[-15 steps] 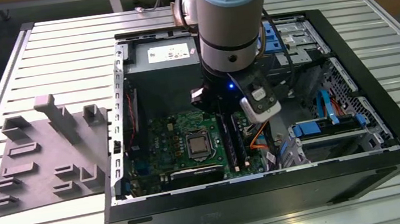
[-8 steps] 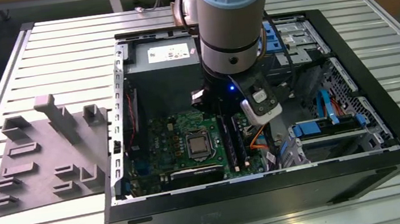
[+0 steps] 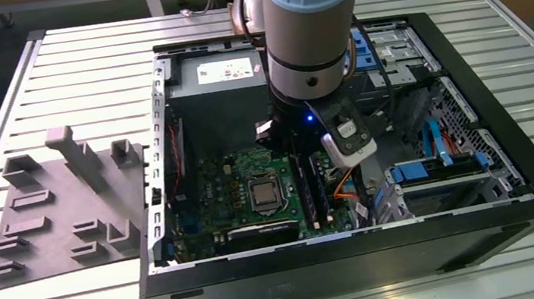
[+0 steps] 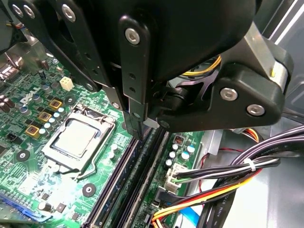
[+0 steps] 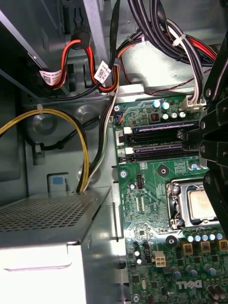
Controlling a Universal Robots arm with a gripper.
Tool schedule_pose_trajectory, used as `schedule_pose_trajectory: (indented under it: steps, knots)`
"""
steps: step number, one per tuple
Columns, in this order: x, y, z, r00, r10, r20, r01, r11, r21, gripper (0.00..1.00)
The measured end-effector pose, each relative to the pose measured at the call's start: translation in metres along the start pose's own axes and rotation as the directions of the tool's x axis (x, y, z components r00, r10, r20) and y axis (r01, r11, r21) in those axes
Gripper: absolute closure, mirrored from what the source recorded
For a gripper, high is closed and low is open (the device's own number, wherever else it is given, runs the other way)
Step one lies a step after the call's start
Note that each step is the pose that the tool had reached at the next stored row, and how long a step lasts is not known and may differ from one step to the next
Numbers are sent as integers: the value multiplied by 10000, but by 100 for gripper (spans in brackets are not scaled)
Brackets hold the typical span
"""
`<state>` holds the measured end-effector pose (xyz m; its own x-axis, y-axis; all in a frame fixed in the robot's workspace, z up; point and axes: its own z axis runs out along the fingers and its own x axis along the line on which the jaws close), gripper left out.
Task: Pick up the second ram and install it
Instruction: 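Press down the second ram until it locks into place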
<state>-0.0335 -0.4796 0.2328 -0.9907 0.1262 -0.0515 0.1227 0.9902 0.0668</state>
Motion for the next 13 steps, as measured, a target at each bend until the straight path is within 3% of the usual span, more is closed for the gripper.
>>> schedule_pose_trajectory:
  steps: [13]
  knots:
    - [-6,-47,-3,10000,0,0,0,10000,-1,89]
